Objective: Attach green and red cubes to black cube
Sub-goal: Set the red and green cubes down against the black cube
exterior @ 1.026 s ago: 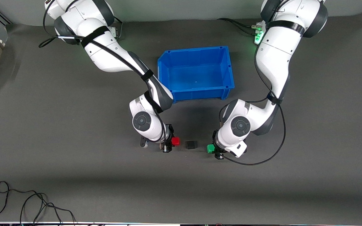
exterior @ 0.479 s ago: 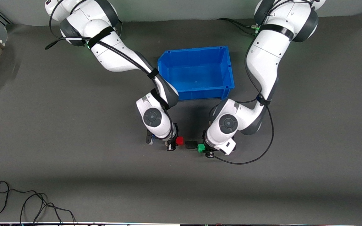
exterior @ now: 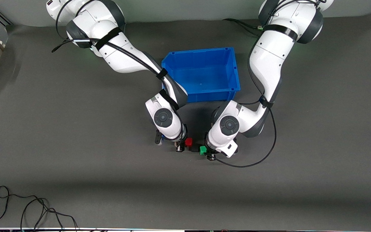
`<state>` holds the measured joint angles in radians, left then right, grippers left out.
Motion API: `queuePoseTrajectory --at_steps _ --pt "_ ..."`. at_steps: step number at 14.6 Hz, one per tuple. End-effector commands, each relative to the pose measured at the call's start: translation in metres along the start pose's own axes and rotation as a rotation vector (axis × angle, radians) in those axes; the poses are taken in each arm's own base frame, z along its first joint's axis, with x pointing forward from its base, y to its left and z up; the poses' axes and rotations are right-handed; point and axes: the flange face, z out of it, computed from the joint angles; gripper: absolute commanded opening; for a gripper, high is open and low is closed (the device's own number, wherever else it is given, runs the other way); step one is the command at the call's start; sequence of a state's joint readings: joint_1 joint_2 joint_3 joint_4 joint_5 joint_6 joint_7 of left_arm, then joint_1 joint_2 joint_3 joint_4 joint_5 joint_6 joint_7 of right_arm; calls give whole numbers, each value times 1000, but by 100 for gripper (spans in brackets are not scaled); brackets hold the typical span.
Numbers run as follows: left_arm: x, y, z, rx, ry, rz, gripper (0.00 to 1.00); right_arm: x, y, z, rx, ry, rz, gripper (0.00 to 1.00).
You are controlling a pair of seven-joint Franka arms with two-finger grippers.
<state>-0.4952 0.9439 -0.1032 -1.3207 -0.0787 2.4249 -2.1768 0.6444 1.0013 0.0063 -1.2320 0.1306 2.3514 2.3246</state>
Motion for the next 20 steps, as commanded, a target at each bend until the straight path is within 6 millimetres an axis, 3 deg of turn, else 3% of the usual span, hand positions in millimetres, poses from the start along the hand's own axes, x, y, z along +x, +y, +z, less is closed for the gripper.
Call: queuePoseTrajectory --at_steps 1,11,12,13,14,15,20 --pt "-11 -4 -1 6 5 -3 0 -11 4 3 28 14 16 0" --pt "-20 -12 -2 15 33 48 0 -15 -11 -6 60 -10 25 0" --pt "-20 -12 -2 14 32 48 4 -14 -14 -8 62 -13 28 15" --pt "-20 -12 -3 10 35 53 20 -14 -15 -9 64 -15 28 35" --pt "-21 -11 -5 5 34 56 45 -17 -15 -13 69 -20 16 72" --pt "-21 -11 -6 -1 39 63 97 -18 -16 -15 73 -23 13 88" --pt "-12 8 -30 -36 37 68 100 -17 -17 -15 74 -23 14 88"
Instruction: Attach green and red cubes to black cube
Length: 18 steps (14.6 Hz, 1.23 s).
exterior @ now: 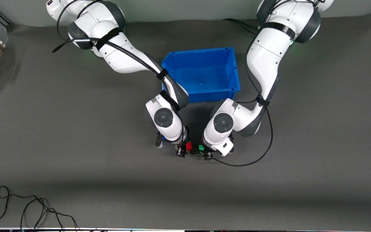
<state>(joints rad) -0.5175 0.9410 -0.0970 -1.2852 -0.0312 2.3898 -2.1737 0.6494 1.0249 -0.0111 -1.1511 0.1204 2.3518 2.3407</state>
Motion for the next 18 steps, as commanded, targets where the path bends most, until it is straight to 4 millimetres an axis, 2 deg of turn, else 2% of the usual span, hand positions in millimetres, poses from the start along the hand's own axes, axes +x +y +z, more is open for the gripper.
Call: queuePoseTrajectory --at_steps 1,3,4,5,6,7,9,10,11,12,14,15,16,18 --pt "13 18 -28 -30 13 2 100 -7 -1 2 19 4 8 88" --pt "31 26 -45 2 73 97 100 -10 -5 -5 31 -8 7 88" --pt "54 37 -52 40 99 150 100 -12 -8 -13 38 -16 6 89" --pt "66 41 -59 72 113 217 100 -12 -12 -20 44 -22 7 89" --pt "83 46 -69 112 129 278 100 -13 -17 -32 54 -30 0 90" --pt "108 56 -81 138 136 313 100 -14 -23 -52 66 -42 -11 90" --pt "146 63 -114 169 137 414 100 -3 -36 -84 27 -4 -71 90" --pt "170 62 -133 182 130 510 100 -2 -38 -107 3 16 -140 91" --pt "198 61 -152 193 108 620 100 5 -42 -131 -30 38 -214 91" --pt "219 57 -170 195 102 699 100 16 -48 -160 -66 58 -288 91" --pt "239 44 -197 185 114 812 100 39 -58 -215 -122 75 -447 91" --pt "254 41 -203 202 107 888 100 47 -56 -248 -140 77 -538 91" --pt "259 33 -209 210 103 961 100 60 -55 -280 -173 82 -640 98" --pt "268 13 -237 184 127 1109 100 103 -58 -334 -271 83 -826 100"
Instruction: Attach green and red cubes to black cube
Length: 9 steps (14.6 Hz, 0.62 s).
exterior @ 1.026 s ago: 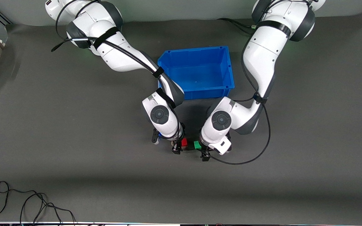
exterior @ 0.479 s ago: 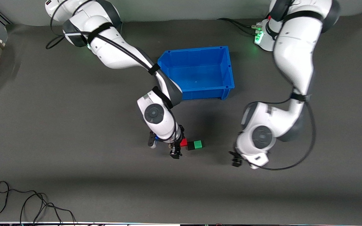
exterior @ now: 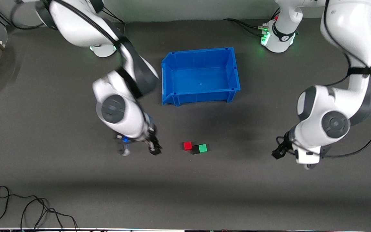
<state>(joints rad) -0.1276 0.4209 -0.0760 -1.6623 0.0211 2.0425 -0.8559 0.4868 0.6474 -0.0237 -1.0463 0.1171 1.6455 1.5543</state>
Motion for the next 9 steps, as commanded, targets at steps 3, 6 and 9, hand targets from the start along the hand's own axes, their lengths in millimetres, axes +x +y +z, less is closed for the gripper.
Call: queuePoseTrajectory --at_steps 3,6,9 --pt "-21 -70 -52 34 17 175 100 85 89 -100 -161 -28 -386 100" --pt "-13 -125 -91 81 -17 342 100 129 131 -140 -179 -51 -622 100" --pt "-30 -164 -131 70 -8 387 100 163 155 -149 -175 -73 -793 100"
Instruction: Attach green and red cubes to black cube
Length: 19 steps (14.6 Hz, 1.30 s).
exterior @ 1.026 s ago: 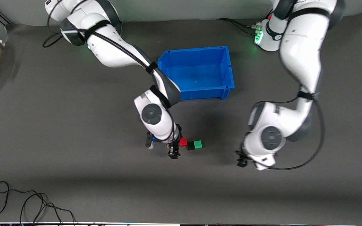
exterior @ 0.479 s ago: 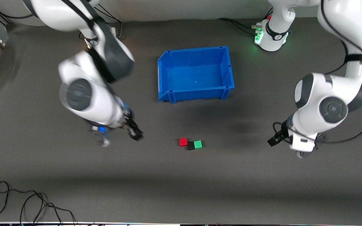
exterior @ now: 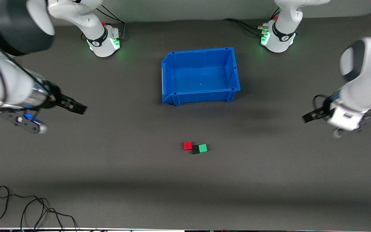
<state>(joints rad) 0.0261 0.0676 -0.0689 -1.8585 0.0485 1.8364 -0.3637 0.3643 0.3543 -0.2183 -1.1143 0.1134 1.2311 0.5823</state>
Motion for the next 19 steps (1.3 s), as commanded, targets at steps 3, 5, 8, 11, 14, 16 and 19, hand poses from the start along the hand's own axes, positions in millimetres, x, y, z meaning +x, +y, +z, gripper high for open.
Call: queuePoseTrajectory --at_steps 3,5,8,11,14,16,19 --pt "-47 -23 -53 14 -1 41 100 8 29 9 -13 -1 -170 100" --pt "-25 -16 -70 -5 -15 32 100 15 37 7 -17 23 -209 100" --pt "-1 -10 -83 -6 -52 50 100 21 42 5 -9 47 -252 100" --pt "-6 -42 -90 7 -34 298 100 21 42 5 -10 47 -254 100" --pt "-5 -53 -104 -45 -3 362 100 22 47 4 -13 43 -270 100" --pt "-2 -40 -117 -90 45 355 100 24 57 5 -5 33 -275 100" --pt "-3 -41 -132 -111 123 339 100 28 89 10 35 -6 -250 100"
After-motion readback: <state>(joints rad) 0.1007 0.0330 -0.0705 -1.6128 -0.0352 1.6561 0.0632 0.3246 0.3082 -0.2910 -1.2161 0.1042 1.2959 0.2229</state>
